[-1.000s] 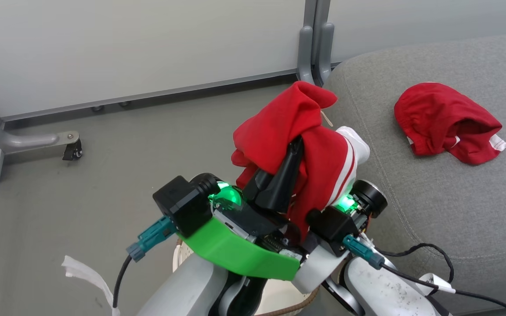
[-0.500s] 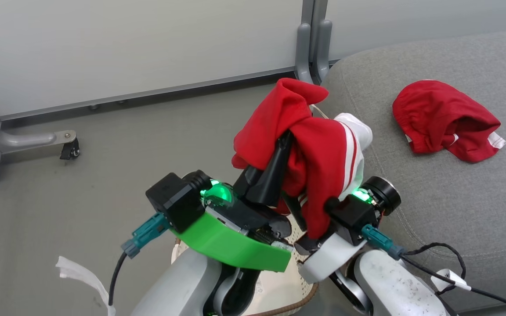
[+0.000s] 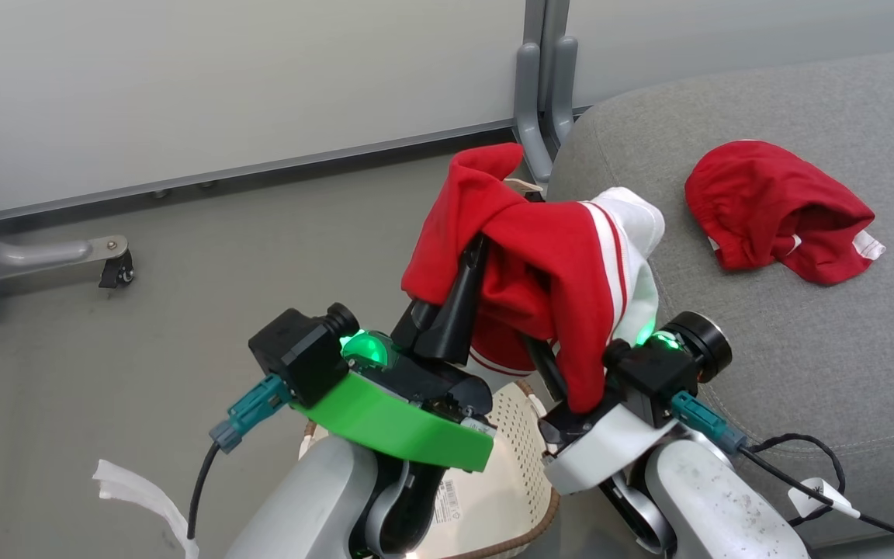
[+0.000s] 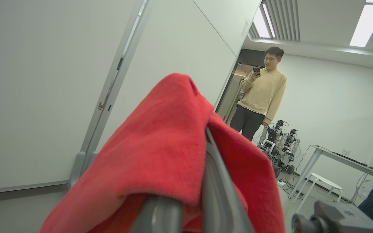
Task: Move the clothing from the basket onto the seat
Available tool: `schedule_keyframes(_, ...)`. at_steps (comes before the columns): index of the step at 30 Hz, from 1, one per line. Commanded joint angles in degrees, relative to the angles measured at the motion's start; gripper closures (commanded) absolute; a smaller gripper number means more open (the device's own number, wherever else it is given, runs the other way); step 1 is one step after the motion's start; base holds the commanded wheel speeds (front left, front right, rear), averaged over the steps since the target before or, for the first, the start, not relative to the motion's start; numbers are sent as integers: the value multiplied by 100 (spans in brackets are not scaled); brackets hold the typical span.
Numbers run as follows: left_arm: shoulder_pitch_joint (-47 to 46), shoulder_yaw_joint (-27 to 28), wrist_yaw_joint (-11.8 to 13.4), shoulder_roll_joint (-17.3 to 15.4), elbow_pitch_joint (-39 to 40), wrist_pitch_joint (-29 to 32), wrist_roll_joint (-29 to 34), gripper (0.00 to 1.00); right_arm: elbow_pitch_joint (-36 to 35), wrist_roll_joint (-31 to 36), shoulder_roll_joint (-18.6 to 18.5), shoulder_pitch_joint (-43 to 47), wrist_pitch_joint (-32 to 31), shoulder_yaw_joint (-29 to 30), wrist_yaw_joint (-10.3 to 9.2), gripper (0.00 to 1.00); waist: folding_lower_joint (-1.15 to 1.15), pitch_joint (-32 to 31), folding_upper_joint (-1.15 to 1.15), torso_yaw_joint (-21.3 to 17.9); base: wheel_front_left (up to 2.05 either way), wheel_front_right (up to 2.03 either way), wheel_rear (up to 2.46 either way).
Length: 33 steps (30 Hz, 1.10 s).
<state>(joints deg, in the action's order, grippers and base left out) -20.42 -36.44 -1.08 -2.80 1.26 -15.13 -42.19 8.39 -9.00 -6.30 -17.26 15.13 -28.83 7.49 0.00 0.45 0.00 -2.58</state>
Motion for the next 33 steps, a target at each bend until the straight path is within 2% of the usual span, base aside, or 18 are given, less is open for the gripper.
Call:
schedule_keyframes(1,93,11,-24,-20,-1,-1,22,100,-22,-13,-19,48,1,25,-1,100,0,-4,0,2,0,0,0)
schedule_keyframes(25,-13,-79,-55,-20,114,-1,-5,100,-43,-12,-30,13,1,-39,-1,100,0,-37,0,59,0,0,0)
schedule_keyframes(26,-11,-94,-57,-20,92,-1,17,92,-66,-16,-29,15,1,-29,-1,100,0,-41,0,64,0,0,0)
schedule_keyframes(27,-9,-109,-64,-20,69,-1,20,74,-84,-19,-28,19,1,-19,-1,100,0,-44,0,68,0,0,0)
schedule_keyframes(29,35,-99,-86,-20,61,-1,-74,31,-125,-33,-18,36,1,19,-1,100,0,-52,0,76,0,0,0)
schedule_keyframes(30,38,-104,-81,-20,9,-1,-39,0,-145,-47,-6,51,1,38,-1,100,0,-55,0,84,0,0,0)
schedule_keyframes(33,68,-129,-105,-20,-143,-1,55,0,-213,-33,18,58,1,84,-1,100,0,-65,0,103,0,0,0)
